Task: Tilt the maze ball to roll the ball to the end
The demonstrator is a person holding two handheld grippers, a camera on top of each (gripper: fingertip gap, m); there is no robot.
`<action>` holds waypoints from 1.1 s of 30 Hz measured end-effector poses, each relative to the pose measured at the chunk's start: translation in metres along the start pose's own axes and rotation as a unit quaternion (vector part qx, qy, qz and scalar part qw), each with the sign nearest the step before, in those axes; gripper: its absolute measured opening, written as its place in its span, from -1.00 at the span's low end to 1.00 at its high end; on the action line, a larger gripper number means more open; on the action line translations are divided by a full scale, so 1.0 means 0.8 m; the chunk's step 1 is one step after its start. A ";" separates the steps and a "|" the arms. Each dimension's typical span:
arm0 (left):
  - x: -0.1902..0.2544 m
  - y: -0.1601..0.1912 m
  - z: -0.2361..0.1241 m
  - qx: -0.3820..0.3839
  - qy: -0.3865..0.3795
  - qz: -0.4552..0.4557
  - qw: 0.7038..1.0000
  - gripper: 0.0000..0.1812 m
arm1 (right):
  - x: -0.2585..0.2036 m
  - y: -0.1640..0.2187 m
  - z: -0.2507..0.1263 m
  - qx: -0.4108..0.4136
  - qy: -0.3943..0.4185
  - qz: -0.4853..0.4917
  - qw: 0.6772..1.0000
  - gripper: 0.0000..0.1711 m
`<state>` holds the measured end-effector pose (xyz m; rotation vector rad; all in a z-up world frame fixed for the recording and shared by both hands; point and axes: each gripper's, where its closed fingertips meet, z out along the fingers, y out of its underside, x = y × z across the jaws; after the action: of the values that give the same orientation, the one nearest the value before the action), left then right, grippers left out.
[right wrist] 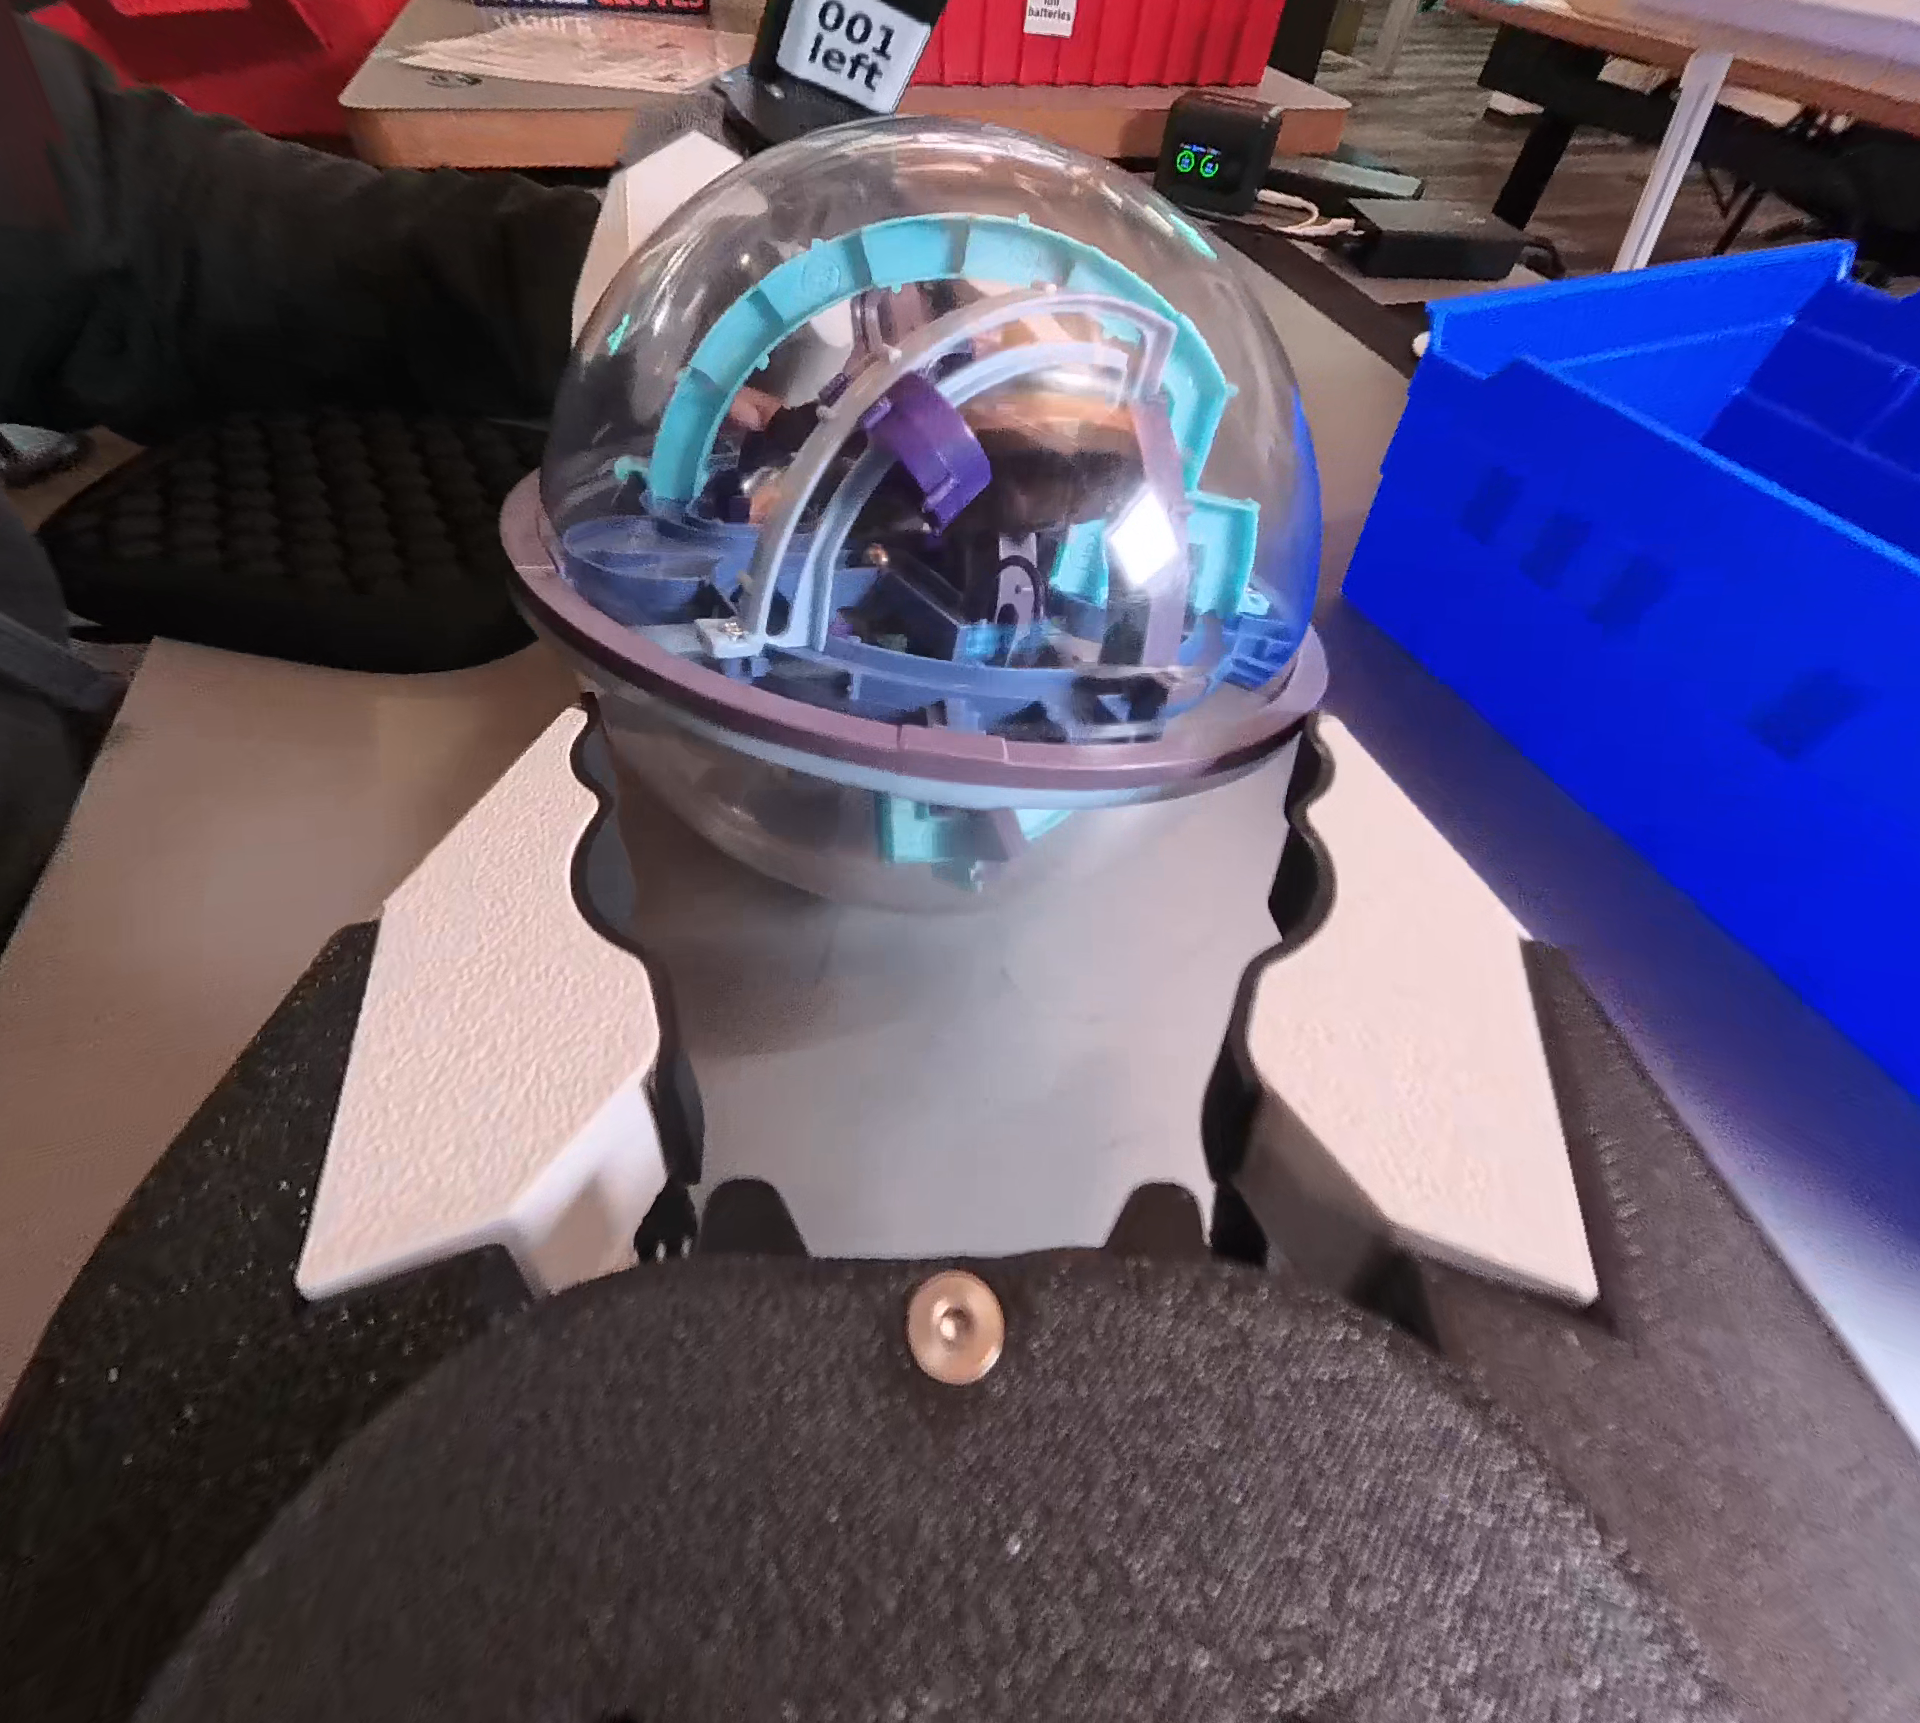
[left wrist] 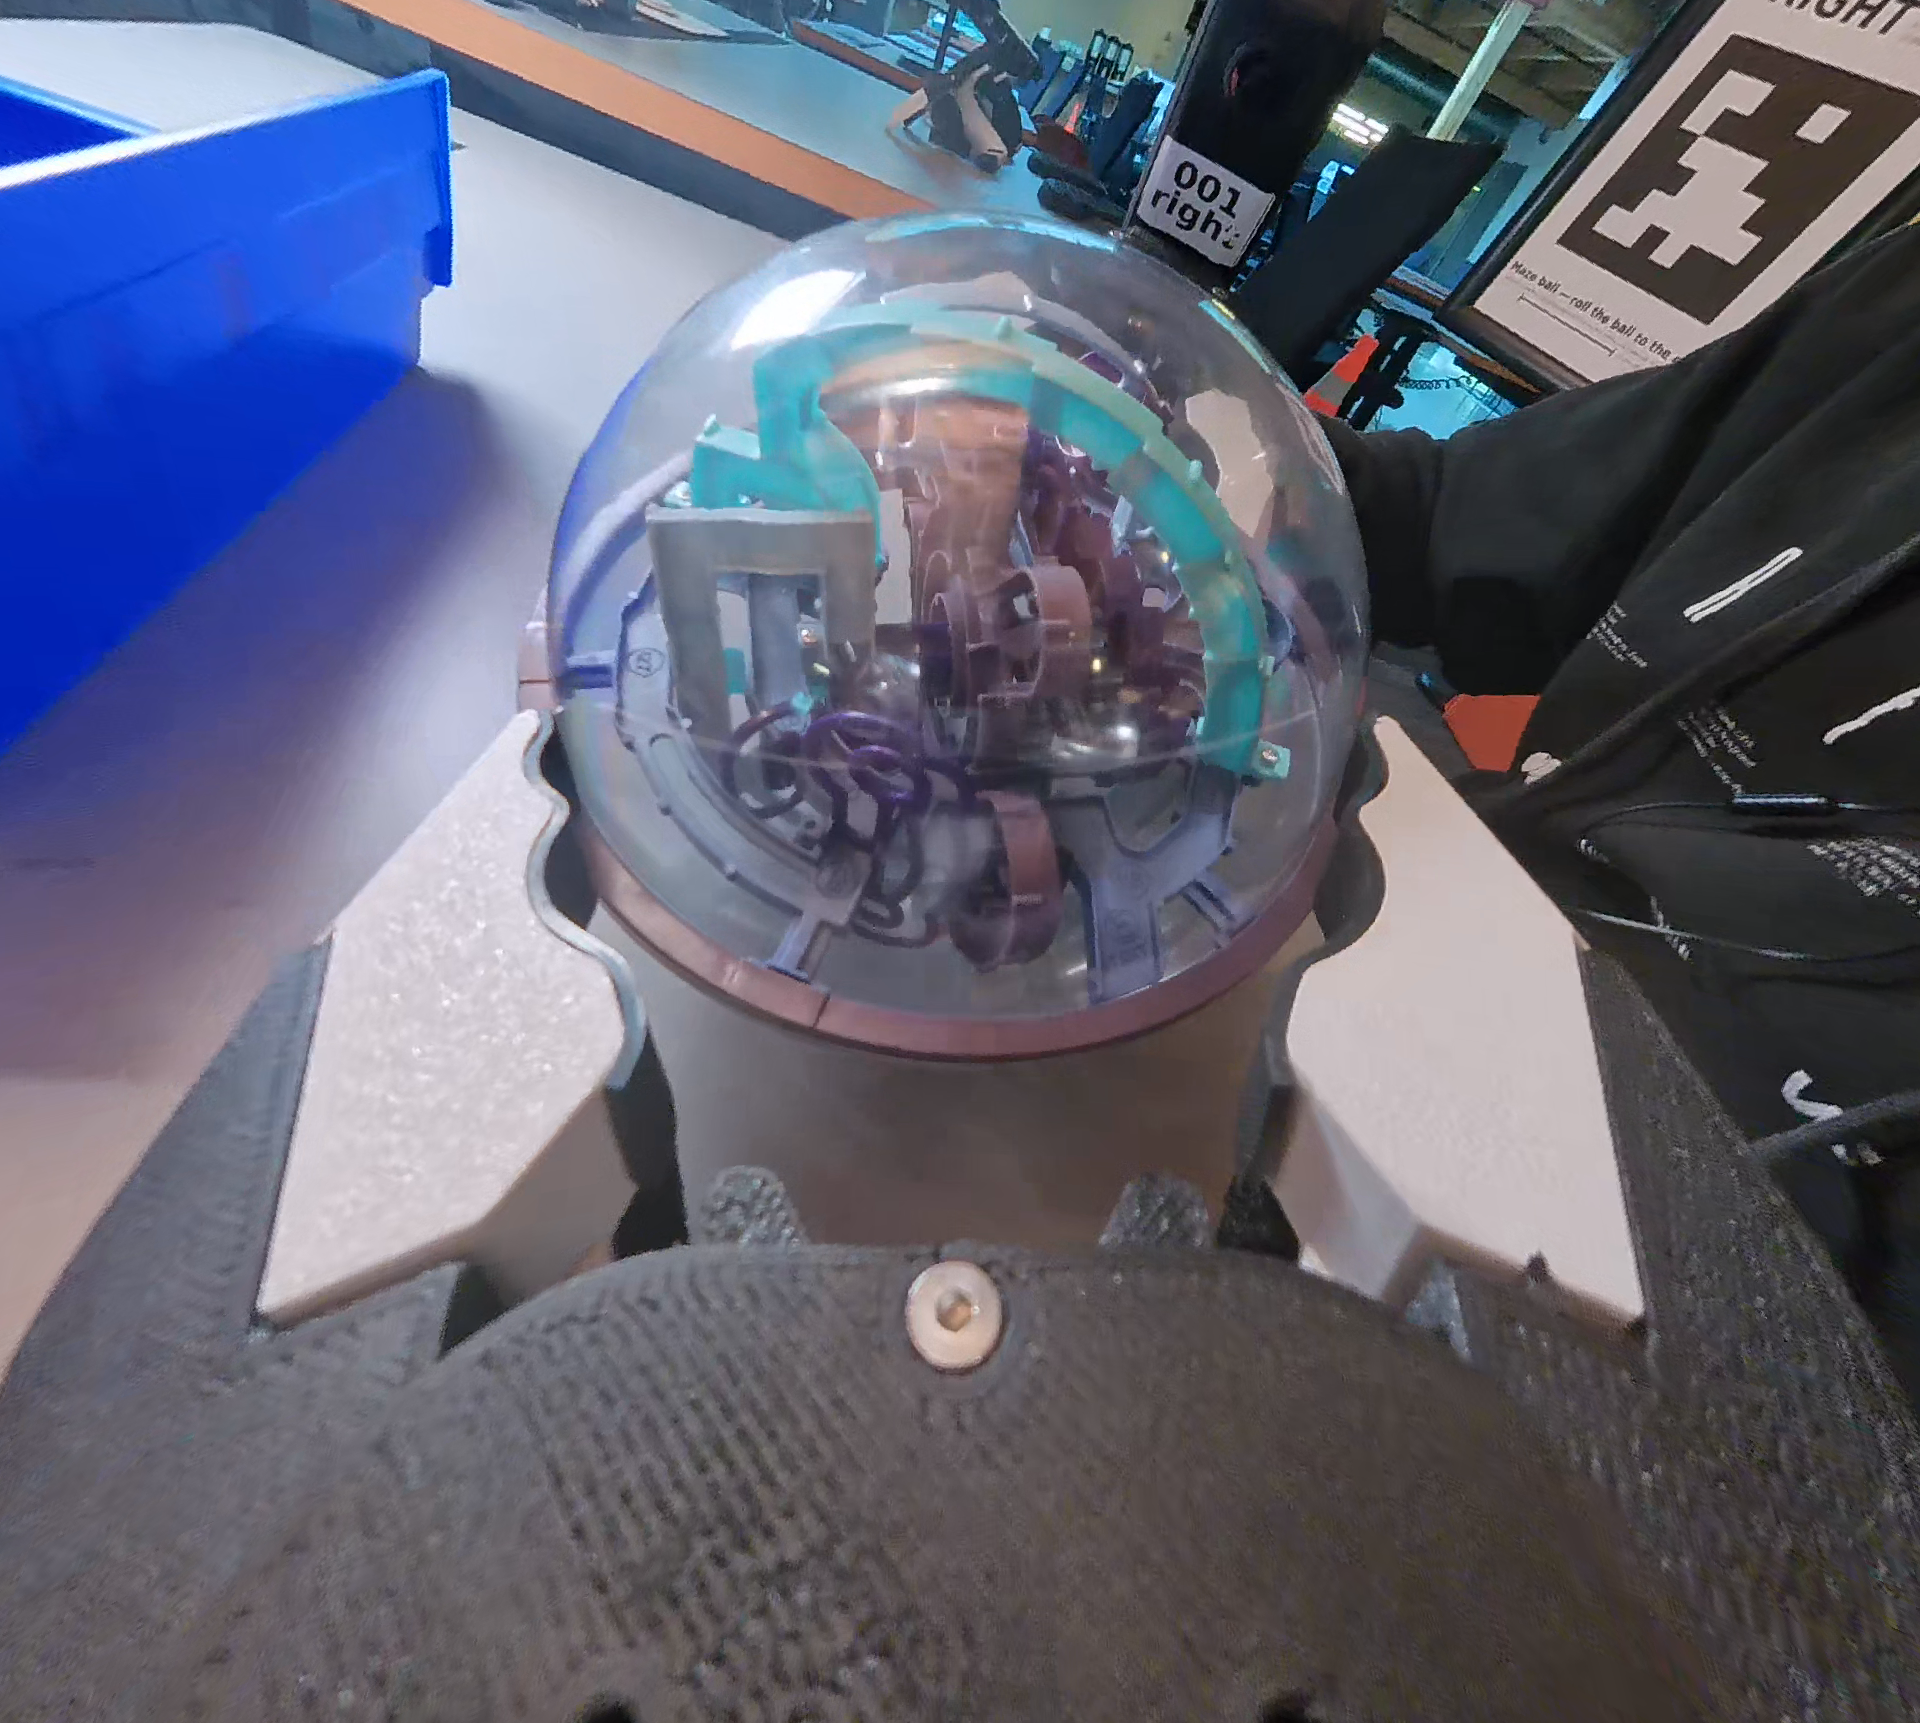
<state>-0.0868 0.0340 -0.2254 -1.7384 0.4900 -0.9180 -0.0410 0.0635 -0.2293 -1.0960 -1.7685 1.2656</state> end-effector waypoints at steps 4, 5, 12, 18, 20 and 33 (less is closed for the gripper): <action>0.001 -0.008 -0.002 0.007 -0.007 -0.013 1.000 0.56 | -0.002 0.012 0.001 -0.007 -0.010 0.026 1.000 0.41; 0.001 -0.011 -0.002 0.010 -0.008 -0.019 1.000 0.56 | -0.003 0.016 0.002 -0.011 -0.012 0.032 0.999 0.40; 0.010 -0.031 -0.002 0.039 -0.027 0.016 0.999 0.52 | -0.016 0.048 0.016 -0.076 -0.027 0.014 0.997 0.35; 0.007 -0.036 -0.007 0.054 -0.021 0.002 0.998 0.47 | -0.018 0.038 0.014 -0.055 -0.027 -0.001 0.998 0.37; 0.004 -0.037 -0.009 0.062 -0.019 -0.012 0.998 0.45 | -0.017 0.033 0.013 -0.047 -0.022 -0.007 0.999 0.39; 0.037 -0.047 -0.028 0.074 0.006 0.131 0.989 0.58 | -0.012 0.011 0.011 -0.001 0.010 -0.057 0.998 0.33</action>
<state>-0.0897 0.0126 -0.1771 -1.4930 0.6260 -0.7575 -0.0427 0.0527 -0.2409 -0.9903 -1.7915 1.1794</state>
